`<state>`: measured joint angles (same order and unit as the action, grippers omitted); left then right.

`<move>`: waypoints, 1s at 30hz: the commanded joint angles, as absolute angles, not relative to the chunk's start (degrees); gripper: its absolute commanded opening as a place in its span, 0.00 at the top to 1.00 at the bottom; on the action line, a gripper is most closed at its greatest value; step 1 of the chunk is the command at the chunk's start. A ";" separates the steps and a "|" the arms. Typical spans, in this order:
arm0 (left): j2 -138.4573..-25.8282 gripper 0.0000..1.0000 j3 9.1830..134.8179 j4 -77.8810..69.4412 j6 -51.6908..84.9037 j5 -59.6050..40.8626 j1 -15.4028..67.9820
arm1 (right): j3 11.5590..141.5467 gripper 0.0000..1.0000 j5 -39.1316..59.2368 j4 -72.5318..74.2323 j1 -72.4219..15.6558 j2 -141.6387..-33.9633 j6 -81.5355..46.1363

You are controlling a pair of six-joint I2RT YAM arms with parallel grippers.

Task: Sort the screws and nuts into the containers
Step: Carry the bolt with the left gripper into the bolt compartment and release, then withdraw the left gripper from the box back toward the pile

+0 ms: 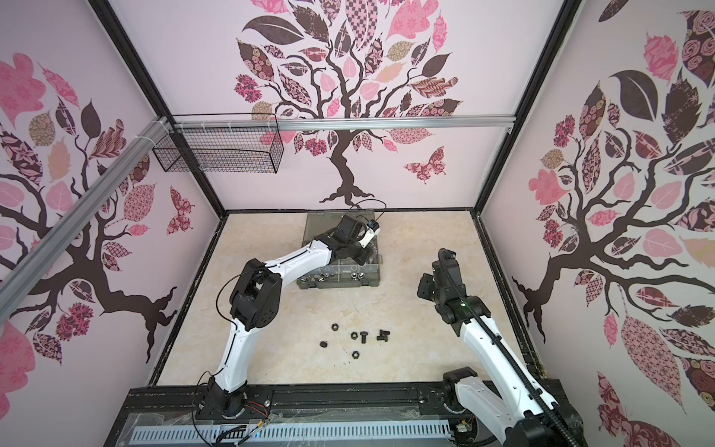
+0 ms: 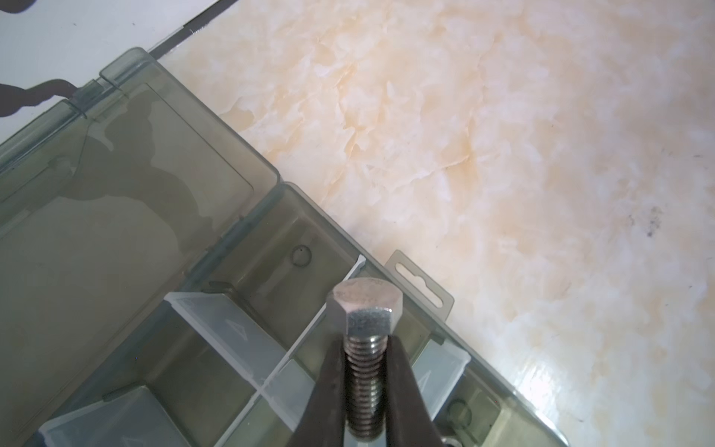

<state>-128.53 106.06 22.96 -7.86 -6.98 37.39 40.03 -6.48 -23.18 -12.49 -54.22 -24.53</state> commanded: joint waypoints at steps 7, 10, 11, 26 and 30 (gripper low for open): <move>-128.51 0.64 105.86 21.22 -8.10 -8.96 37.27 | 41.92 0.52 -7.46 -24.24 -12.13 -55.44 -23.64; -126.77 0.63 104.31 21.20 -7.61 -8.71 37.27 | 42.06 0.52 -7.32 -24.25 -12.13 -55.37 -23.40; -125.81 0.63 103.36 21.02 -7.36 -8.49 37.27 | 42.01 0.52 -7.37 -24.15 -12.15 -55.43 -23.25; -87.02 0.62 63.24 11.99 5.55 -4.10 36.42 | 42.08 0.51 0.47 -25.92 -12.28 -58.80 -23.24; -75.64 0.61 53.06 12.56 9.93 -3.28 35.93 | 39.99 0.51 2.14 -25.23 -12.80 -58.96 -24.35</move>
<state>-79.46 58.89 12.64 5.32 -4.86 36.32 40.12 0.12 -24.27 -12.47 -58.50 -23.64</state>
